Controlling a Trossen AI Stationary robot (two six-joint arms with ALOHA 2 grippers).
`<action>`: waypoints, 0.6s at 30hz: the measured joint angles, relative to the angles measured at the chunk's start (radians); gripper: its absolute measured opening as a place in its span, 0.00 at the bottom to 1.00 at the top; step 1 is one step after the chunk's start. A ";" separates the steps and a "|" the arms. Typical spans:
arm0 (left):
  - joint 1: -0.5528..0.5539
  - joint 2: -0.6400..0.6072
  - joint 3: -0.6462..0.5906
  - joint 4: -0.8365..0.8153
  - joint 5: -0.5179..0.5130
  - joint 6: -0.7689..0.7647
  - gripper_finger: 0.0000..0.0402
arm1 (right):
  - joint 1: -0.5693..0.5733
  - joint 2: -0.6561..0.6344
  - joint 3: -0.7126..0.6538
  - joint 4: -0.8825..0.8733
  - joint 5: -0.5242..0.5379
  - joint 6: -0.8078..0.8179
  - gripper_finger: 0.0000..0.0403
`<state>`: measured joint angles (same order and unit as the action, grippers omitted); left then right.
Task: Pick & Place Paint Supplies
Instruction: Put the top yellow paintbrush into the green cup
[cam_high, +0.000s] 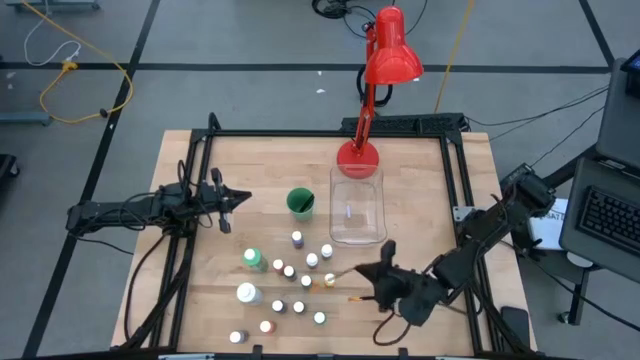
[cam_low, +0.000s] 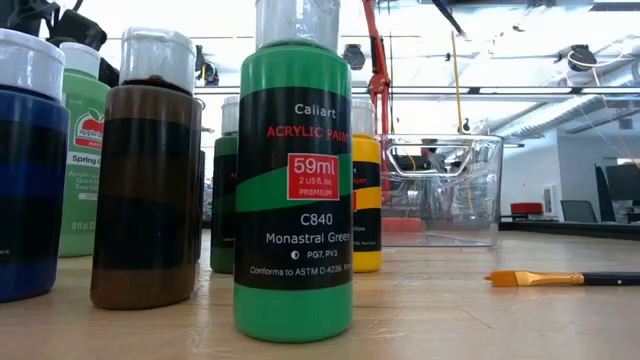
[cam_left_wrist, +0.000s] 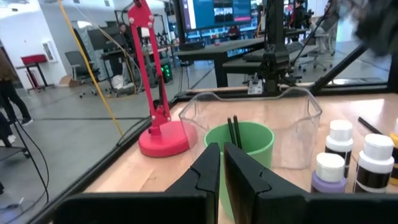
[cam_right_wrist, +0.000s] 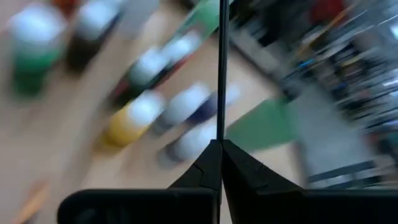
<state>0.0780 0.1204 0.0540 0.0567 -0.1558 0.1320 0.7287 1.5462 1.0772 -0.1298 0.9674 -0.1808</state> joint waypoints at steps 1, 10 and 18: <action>0.000 0.000 0.000 -0.004 0.000 -0.002 0.06 | -0.014 -0.001 0.018 0.042 0.031 -0.079 0.00; 0.000 0.000 0.000 -0.055 0.000 -0.014 0.06 | -0.223 -0.001 0.209 0.097 0.155 -0.599 0.00; 0.000 0.000 0.000 -0.091 0.002 -0.044 0.06 | -0.390 0.055 0.311 0.072 0.306 -1.006 0.00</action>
<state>0.0776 0.1207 0.0540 -0.0341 -0.1538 0.0881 0.3383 1.6012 1.3884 -0.0579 1.2729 -1.1867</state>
